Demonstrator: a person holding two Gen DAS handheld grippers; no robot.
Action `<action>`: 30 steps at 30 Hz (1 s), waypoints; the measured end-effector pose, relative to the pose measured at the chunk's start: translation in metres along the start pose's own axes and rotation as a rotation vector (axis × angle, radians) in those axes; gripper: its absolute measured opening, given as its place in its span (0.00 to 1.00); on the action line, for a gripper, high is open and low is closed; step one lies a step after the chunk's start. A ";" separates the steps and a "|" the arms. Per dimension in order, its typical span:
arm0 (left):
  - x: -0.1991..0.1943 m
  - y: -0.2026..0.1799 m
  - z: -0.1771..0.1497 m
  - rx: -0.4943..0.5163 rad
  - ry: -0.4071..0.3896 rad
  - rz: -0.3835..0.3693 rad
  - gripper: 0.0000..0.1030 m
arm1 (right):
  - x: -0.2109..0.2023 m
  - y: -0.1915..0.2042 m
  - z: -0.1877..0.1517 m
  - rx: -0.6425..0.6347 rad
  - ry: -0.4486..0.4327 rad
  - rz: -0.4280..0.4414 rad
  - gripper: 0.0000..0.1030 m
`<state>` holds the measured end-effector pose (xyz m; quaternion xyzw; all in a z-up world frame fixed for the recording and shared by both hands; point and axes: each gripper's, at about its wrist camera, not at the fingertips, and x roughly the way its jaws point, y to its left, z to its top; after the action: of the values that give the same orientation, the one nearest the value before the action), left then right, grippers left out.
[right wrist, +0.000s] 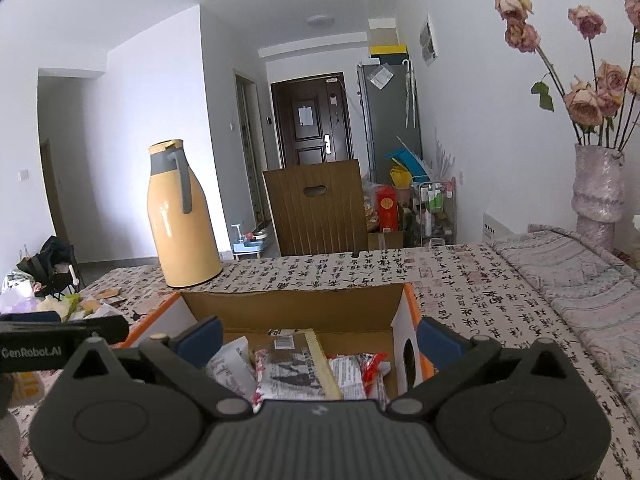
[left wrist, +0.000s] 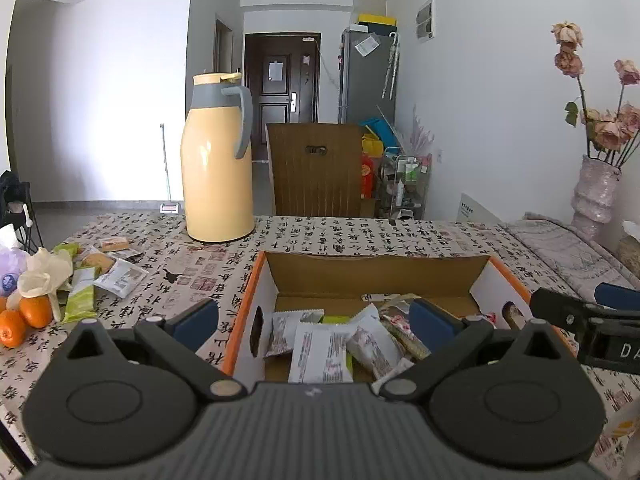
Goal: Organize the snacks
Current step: 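Withdraw both tools from the box toward the remaining snacks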
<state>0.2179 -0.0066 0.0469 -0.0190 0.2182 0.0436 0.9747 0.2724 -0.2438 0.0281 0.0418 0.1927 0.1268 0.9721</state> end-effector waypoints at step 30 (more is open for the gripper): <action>-0.097 0.036 -0.111 0.027 0.037 -0.023 1.00 | -0.109 0.005 -0.112 0.012 0.111 -0.034 1.00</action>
<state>0.0797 0.0158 -0.0125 -0.0090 0.2365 0.0293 0.9711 0.1310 -0.2640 -0.0349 0.0371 0.2476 0.1114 0.9617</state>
